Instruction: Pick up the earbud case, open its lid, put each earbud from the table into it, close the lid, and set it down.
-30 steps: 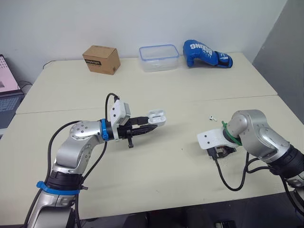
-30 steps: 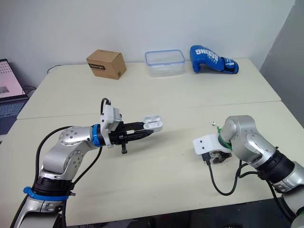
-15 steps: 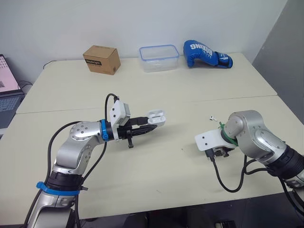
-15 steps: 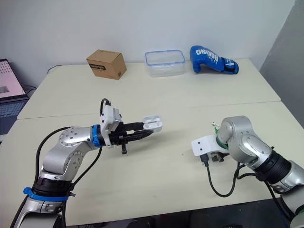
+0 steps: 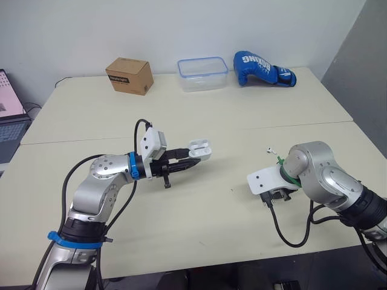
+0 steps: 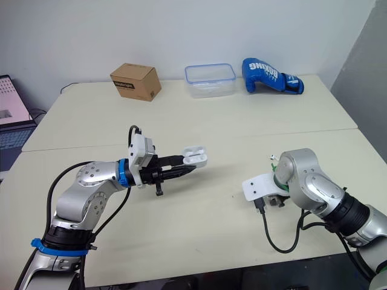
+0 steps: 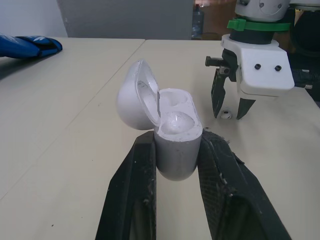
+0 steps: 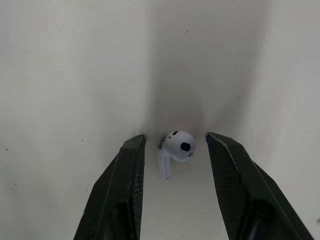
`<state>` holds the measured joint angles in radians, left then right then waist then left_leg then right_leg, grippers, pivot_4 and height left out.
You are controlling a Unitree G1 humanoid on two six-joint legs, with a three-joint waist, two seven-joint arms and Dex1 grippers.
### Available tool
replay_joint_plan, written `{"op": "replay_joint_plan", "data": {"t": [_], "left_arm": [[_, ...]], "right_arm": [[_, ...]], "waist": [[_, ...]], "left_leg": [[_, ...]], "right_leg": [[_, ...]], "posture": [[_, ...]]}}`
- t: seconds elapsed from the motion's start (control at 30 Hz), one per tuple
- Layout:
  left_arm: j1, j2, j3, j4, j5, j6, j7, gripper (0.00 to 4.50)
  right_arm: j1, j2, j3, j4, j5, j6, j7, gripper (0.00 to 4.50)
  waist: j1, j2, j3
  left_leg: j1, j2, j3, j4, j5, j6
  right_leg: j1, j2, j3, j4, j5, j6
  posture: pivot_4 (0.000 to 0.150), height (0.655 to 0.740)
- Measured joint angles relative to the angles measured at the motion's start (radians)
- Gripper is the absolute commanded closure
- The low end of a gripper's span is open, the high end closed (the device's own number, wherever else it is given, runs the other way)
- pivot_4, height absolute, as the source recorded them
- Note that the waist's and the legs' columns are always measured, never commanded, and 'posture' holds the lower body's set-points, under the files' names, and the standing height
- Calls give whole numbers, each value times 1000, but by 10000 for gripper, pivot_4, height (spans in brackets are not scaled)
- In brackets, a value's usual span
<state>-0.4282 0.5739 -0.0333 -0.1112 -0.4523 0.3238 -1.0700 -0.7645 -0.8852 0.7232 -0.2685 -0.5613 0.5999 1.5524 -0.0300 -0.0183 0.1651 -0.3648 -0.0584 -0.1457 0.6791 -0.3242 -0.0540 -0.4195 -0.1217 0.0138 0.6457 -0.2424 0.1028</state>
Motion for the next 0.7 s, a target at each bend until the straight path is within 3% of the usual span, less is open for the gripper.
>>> {"op": "replay_joint_plan", "data": {"t": [0.67,0.7], "left_arm": [[2,0,0,-1,0,0,12,37195],[2,0,0,-1,0,0,12,37195]], "right_arm": [[-39,-16,66,-8,-2,-16,1,25473],[-41,-17,68,-8,-2,-16,1,27268]], "waist": [[0,0,0],[0,0,0]], "left_leg": [[0,0,0,0,0,0],[0,0,0,0,0,0]], "right_leg": [[0,0,0,0,0,0],[0,0,0,0,0,0]], "posture": [[1500,7307],[1500,7307]]}}
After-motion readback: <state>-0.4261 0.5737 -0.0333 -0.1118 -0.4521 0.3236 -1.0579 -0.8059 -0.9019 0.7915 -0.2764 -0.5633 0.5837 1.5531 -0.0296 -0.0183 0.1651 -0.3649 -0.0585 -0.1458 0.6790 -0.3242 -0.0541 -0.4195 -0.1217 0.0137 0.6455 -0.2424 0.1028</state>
